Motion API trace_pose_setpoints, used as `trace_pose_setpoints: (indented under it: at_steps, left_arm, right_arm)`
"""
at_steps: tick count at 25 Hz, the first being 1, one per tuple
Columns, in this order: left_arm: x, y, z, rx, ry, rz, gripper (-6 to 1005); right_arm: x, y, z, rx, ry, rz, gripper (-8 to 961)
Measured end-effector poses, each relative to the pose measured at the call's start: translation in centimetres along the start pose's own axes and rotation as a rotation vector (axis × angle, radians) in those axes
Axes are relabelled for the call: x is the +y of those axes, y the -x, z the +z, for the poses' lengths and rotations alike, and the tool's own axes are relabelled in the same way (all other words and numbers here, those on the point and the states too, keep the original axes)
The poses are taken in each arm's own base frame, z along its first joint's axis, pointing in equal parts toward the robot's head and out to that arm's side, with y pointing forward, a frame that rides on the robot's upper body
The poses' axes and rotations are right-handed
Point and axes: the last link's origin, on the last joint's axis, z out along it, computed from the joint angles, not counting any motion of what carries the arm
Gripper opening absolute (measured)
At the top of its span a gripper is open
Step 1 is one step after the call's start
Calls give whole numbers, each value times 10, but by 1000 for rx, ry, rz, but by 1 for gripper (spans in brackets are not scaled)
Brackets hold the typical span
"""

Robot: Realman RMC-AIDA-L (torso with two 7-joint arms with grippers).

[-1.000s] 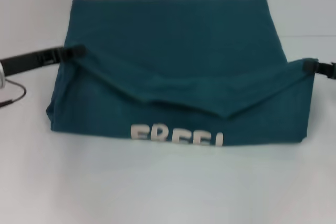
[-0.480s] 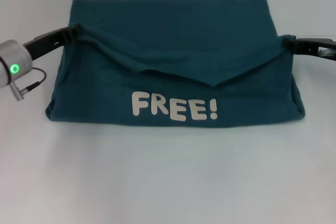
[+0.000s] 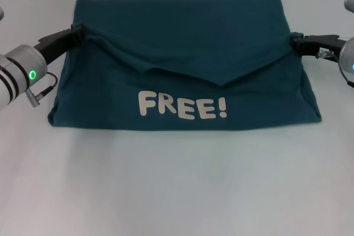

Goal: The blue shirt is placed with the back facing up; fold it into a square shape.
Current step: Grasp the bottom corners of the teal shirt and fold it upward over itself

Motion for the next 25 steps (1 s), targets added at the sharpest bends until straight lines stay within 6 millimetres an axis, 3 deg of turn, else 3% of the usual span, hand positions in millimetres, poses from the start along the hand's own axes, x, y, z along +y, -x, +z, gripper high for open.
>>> trace_pose_setpoints:
  at_steps: [21,25]
  left_arm:
    - [7,9,2,-31,6,31,78]
    - [2,11,0,-28,-20,21,207]
  right_arm:
    - [6,-7,2,22,9,-49,46]
    - [5,-3,2,12,2,-61,197]
